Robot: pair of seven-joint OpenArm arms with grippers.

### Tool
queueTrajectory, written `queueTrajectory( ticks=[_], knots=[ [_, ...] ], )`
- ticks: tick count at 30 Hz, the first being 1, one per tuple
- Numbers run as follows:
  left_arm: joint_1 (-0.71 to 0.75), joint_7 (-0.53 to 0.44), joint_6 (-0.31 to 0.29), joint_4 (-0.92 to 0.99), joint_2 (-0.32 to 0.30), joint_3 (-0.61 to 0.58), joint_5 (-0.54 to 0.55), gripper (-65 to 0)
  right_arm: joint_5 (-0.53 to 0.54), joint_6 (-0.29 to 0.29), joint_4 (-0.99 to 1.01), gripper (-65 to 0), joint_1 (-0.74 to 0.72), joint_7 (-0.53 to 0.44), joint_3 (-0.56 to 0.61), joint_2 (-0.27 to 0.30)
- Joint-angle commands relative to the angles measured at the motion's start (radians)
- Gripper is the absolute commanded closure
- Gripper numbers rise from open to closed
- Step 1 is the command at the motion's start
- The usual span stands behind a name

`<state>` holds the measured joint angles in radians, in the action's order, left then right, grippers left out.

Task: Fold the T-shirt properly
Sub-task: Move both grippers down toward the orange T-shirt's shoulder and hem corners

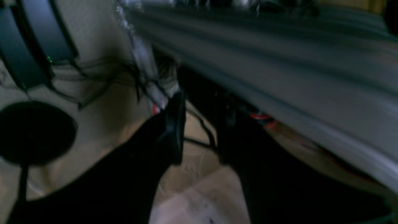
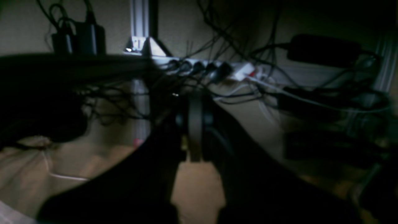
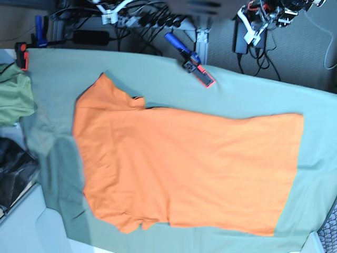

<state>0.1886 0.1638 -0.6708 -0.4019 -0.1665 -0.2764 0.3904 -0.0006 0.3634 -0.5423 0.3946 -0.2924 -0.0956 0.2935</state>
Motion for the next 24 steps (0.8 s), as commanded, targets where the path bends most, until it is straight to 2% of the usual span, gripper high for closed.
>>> queueTrajectory(
  ticks=[1,7,11,14,18,21,24],
  knots=[
    [0.033,0.031,-0.027,-0.055,-0.014,0.037,0.019,-16.3,0.022,0.045,-0.046,0.0,0.049,-0.017,0.012,0.030],
    [0.246,0.274,-0.027,-0.525,-0.040,0.304,0.137,-16.3,0.187,0.045,-0.357,0.0,0.286,-0.005,0.032,0.160],
    [0.392,0.428,-0.027,-0.874,-0.062,0.444,0.321,-16.3,0.286,0.045,-0.564,0.0,0.426,0.036,0.017,0.238],
    [0.478,0.485,-0.027,-1.109,-0.087,0.517,0.399,-16.4,0.397,0.045,-0.715,0.0,0.502,0.116,-0.032,0.274],
    [0.564,0.522,-0.027,-1.334,-0.115,0.590,0.477,-16.4,0.537,0.045,-0.892,0.0,0.554,0.263,-0.141,0.276],
    [0.603,0.522,-0.027,-1.434,-0.128,0.628,0.505,-17.0,0.606,0.045,-1.005,0.0,0.559,0.374,-0.223,0.274],
    [0.610,0.513,-0.027,-1.468,-0.146,0.646,0.508,-20.5,0.657,0.045,-1.108,0.0,0.557,0.411,-0.293,0.274]
  ],
)
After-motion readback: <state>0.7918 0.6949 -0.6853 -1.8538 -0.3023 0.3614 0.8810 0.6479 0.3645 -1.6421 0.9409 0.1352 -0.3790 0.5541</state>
